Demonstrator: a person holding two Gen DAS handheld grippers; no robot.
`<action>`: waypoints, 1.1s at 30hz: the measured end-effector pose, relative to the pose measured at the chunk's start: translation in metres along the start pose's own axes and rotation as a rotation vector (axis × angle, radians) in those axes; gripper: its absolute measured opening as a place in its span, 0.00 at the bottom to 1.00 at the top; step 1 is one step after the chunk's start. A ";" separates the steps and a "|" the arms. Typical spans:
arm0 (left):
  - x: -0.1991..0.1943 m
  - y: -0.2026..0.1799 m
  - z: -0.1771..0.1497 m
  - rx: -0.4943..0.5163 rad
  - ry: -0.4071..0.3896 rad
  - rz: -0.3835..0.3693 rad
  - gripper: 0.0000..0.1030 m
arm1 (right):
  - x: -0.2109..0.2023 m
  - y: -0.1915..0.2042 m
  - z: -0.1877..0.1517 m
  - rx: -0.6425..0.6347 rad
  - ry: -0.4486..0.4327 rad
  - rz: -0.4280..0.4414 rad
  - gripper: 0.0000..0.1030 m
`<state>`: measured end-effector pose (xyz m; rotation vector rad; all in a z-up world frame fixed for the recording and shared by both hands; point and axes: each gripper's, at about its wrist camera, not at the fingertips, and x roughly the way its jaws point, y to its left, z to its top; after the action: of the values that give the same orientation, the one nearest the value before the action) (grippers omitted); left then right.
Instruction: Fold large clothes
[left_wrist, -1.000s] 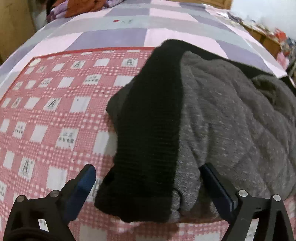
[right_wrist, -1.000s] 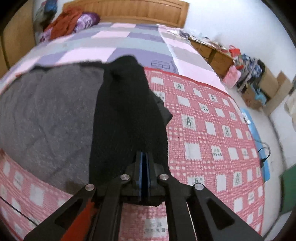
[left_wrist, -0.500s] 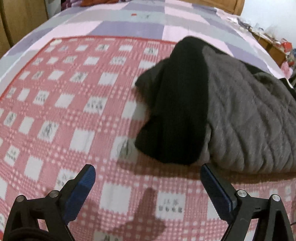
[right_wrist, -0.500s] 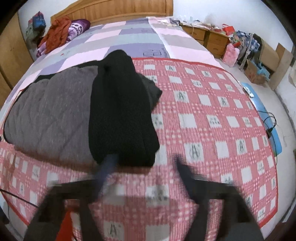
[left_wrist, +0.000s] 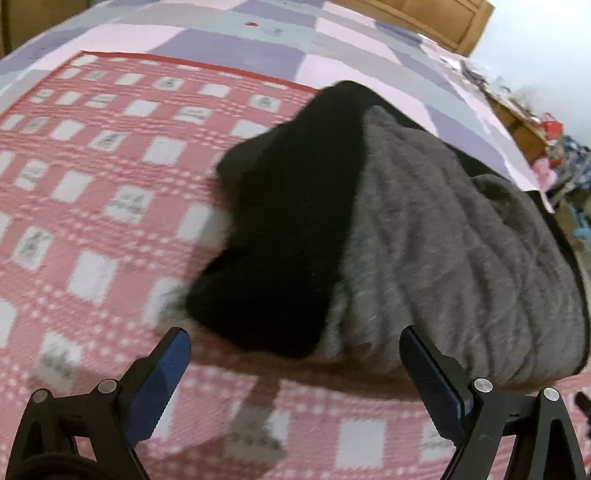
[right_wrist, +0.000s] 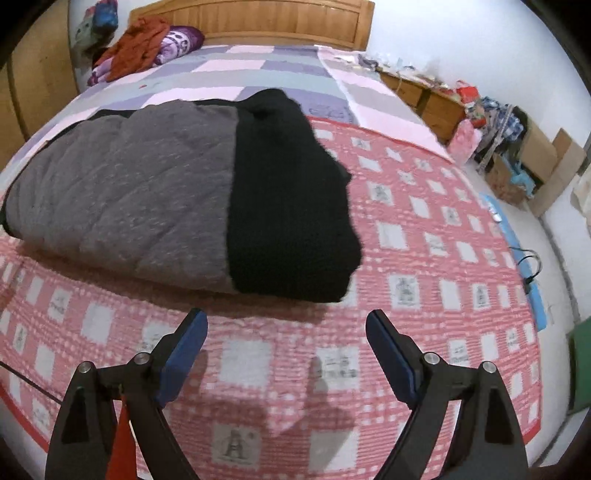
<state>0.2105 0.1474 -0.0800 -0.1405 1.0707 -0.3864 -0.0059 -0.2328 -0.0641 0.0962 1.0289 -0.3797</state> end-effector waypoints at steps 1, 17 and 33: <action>0.003 -0.002 0.002 0.001 0.007 -0.011 0.93 | 0.000 0.000 0.000 -0.001 -0.005 -0.010 0.87; 0.031 -0.014 0.036 0.104 0.050 0.081 1.00 | 0.012 -0.041 0.034 0.135 -0.044 0.067 0.87; 0.089 -0.022 0.036 0.271 0.189 -0.078 1.00 | 0.117 -0.068 0.071 0.192 0.212 0.398 1.00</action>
<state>0.2737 0.0909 -0.1300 0.0975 1.1896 -0.6199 0.0815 -0.3445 -0.1201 0.5148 1.1502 -0.1041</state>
